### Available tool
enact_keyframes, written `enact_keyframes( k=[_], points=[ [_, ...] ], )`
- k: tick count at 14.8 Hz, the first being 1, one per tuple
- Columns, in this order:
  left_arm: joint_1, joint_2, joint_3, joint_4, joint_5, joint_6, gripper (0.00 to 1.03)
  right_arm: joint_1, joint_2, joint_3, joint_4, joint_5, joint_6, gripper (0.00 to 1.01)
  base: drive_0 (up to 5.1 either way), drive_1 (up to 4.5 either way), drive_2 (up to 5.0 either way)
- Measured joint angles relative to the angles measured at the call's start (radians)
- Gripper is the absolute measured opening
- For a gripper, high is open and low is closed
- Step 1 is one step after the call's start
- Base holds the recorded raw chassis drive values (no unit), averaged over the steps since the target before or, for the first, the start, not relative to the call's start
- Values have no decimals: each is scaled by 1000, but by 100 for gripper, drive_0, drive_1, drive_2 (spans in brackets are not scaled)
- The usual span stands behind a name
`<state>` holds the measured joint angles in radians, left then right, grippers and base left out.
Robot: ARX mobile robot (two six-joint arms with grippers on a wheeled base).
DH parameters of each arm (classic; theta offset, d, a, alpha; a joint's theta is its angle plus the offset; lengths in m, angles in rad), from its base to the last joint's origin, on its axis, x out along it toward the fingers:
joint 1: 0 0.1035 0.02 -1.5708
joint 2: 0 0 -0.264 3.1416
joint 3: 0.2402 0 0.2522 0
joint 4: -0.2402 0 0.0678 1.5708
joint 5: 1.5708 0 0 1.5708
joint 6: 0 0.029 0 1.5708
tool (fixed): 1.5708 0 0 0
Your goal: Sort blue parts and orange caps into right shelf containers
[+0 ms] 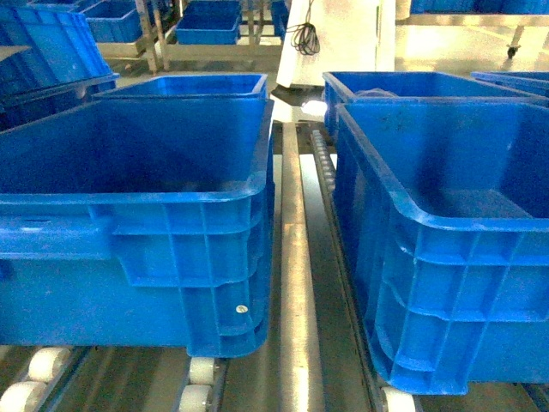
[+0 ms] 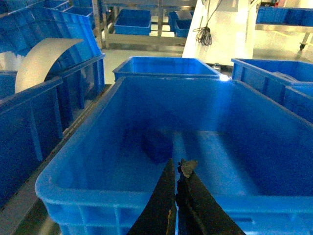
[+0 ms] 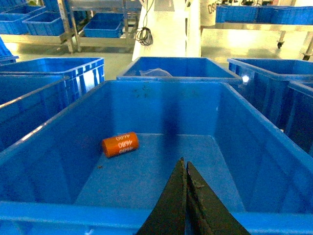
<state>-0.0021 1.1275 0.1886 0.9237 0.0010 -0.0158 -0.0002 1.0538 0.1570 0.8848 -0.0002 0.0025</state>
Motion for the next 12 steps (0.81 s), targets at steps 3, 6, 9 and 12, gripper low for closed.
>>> enact_keyframes(
  k=[3, 6, 9, 12],
  points=[
    [2, -150, -76, -72, -2, 1, 2, 0, -140, -69, -58, 0, 0, 1, 0, 0, 0],
    [2, -371, -165, -195, -1, 1, 2, 0, -366, -143, -219, 0, 0, 1, 0, 0, 0],
    [2, -500, -173, -313, -1, 1, 2, 0, -491, -144, -333, 0, 0, 1, 0, 0, 0],
    [2, -617, -174, -422, -1, 1, 2, 0, -596, -144, -432, 0, 0, 1, 0, 0, 0]
  ],
)
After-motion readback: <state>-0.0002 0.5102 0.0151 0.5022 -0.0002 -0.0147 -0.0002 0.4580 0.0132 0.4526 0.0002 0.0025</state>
